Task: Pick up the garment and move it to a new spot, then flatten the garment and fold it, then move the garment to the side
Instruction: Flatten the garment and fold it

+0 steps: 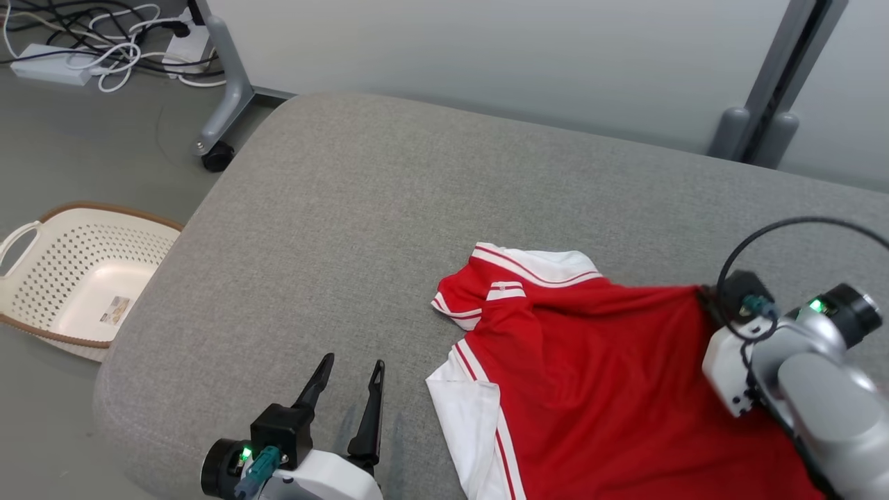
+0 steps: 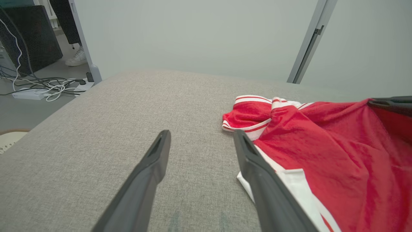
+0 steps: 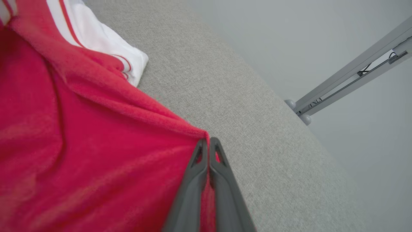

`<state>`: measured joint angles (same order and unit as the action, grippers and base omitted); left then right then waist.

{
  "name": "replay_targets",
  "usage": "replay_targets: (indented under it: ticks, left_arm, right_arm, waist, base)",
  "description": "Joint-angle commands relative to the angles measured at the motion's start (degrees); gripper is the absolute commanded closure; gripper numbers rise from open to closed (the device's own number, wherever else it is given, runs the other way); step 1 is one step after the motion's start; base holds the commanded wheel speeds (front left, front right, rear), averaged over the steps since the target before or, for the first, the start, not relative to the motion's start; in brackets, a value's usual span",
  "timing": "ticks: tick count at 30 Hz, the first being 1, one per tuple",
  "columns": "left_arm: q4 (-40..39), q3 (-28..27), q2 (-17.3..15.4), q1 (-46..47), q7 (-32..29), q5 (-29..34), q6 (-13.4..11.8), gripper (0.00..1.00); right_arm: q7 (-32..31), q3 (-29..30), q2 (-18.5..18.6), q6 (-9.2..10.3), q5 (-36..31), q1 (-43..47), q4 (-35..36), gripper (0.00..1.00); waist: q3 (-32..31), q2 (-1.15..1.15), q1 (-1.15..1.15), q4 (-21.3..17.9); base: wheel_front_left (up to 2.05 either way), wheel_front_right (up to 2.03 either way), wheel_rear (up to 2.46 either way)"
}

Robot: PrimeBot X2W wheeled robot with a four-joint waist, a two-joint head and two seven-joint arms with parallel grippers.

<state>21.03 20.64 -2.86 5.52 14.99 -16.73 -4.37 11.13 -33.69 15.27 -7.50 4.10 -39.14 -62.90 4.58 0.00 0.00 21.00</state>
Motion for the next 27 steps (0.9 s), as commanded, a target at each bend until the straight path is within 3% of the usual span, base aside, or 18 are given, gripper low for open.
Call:
replay_targets:
  ticks: [1, 14, 27]
  left_arm:
    - [-0.34, 0.07, -0.16, 1.03, 0.26, -0.35, -0.2, 0.0]
    - [-1.58, 2.04, -0.14, 2.85, 0.26, -1.61, -0.74, 0.0]
    - [-2.02, 2.8, -0.14, 4.36, 0.27, -1.99, -1.41, 0.0]
  right_arm:
    - [0.32, 0.2, 1.2, 0.01, 0.14, -2.2, -0.84, 1.0]
    - [-0.52, 0.35, 6.6, 0.01, -2.14, -14.55, -6.59, 1.0]
    - [1.16, 0.26, 7.77, 0.01, -6.3, -19.99, -8.89, 1.0]
  waist:
    - [0.65, 0.0, 0.0, 0.63]
    - [5.18, 0.0, 0.0, 4.03]
    - [8.02, 0.0, 0.0, 4.95]
  base:
    - [0.0, 0.0, 0.0]
    - [0.0, 0.0, 0.0]
    - [0.0, 0.0, 0.0]
